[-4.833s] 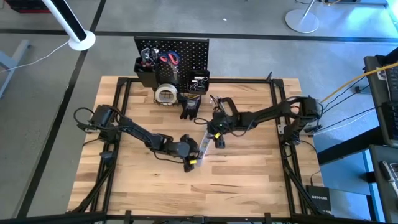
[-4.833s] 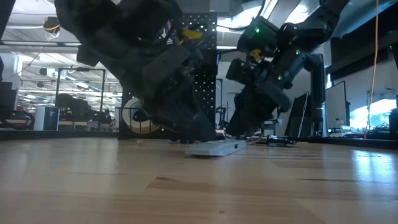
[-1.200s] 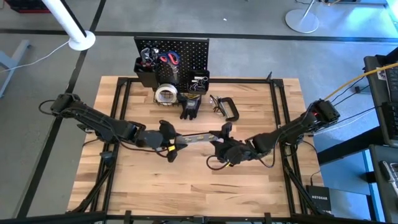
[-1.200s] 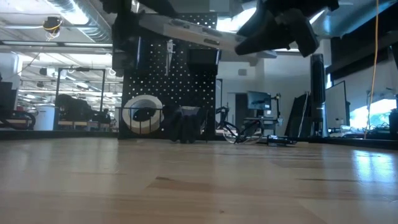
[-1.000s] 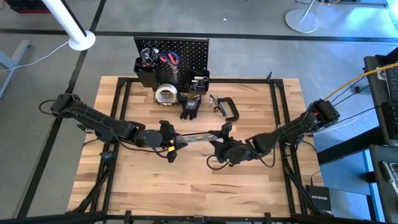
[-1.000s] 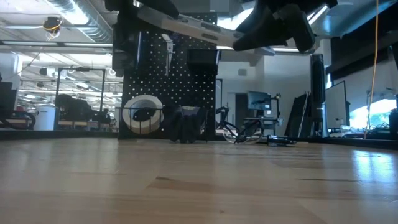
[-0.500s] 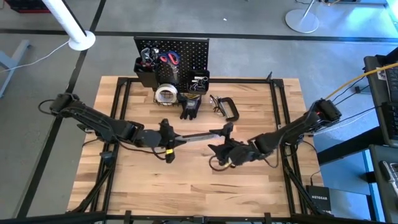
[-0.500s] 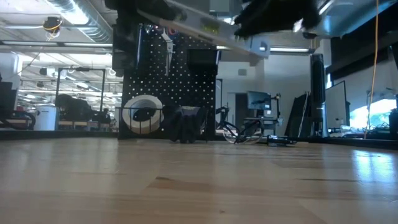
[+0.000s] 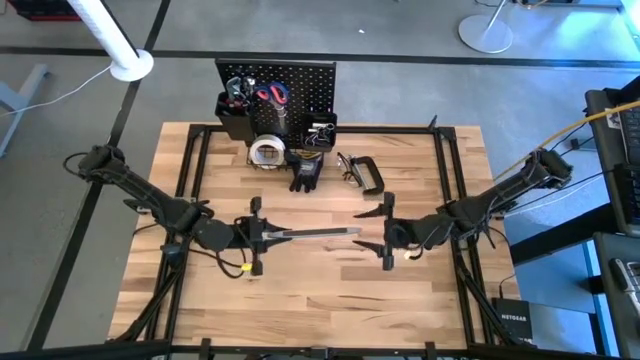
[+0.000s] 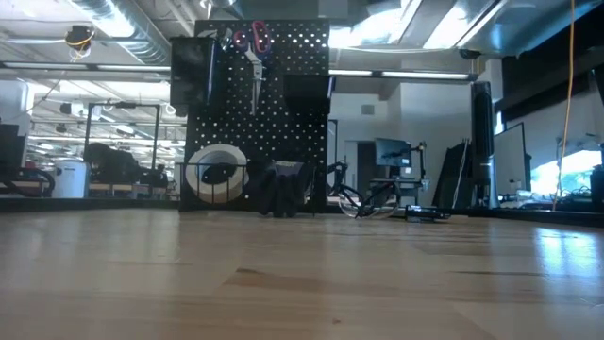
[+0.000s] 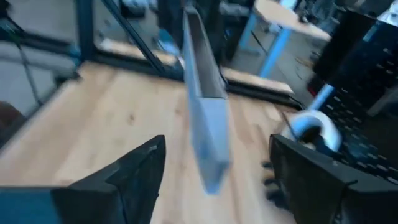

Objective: Hang tools onto peg board
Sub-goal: Put the spirit level into the wire basket on the pegboard

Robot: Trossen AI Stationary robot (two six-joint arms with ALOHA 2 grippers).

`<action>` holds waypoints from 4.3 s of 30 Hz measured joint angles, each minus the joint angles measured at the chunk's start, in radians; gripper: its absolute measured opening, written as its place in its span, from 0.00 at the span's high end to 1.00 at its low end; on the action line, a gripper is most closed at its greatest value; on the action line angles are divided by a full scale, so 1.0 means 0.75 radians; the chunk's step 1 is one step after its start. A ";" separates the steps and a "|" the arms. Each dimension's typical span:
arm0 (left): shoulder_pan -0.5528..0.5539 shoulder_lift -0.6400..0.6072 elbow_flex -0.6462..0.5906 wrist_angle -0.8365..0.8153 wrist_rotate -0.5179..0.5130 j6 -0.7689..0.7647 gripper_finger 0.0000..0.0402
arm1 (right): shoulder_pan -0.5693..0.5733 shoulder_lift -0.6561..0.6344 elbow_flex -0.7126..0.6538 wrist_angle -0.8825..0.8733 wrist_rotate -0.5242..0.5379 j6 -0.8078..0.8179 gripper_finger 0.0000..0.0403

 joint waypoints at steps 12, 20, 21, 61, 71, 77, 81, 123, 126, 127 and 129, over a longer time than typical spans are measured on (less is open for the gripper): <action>0.009 0.001 0.001 0.098 0.003 0.063 0.90 | -0.126 -0.002 -0.190 0.539 -0.261 -0.044 0.40; 0.028 0.001 0.001 0.098 0.004 0.040 0.89 | -0.187 0.016 -0.190 0.600 -0.419 0.001 0.62; 0.033 0.001 0.001 0.098 0.005 0.034 0.89 | -0.185 0.024 -0.190 0.611 -0.420 -0.005 0.65; -0.128 -0.318 -0.435 -0.256 -0.189 -0.761 0.56 | -0.581 0.010 -0.188 0.093 -0.178 -0.143 0.84; -0.127 -0.318 -0.566 -0.001 -0.267 -0.733 0.56 | -0.888 0.109 -0.189 0.204 -0.476 -0.248 0.84; -0.125 -0.318 -0.566 -0.003 -0.267 -0.745 0.56 | -1.015 0.191 -0.189 0.250 -0.585 -0.336 0.84; -0.125 -0.318 -0.566 -0.003 -0.267 -0.774 0.56 | -1.060 0.238 -0.189 0.336 -0.618 -0.340 0.84; -0.125 -0.216 -0.566 -0.004 -0.267 -0.853 0.56 | -1.161 0.745 -0.019 0.751 -0.541 -0.336 0.70; -0.125 -0.216 -0.566 -0.004 -0.267 -0.854 0.56 | -1.161 0.745 -0.019 0.764 -0.423 -0.313 0.65; -0.125 -0.216 -0.566 -0.003 -0.267 -0.854 0.56 | -1.161 0.745 -0.019 0.762 -0.402 -0.312 0.64; -0.125 -0.216 -0.566 -0.003 -0.267 -0.854 0.56 | -1.161 0.745 -0.019 0.759 -0.360 -0.311 0.61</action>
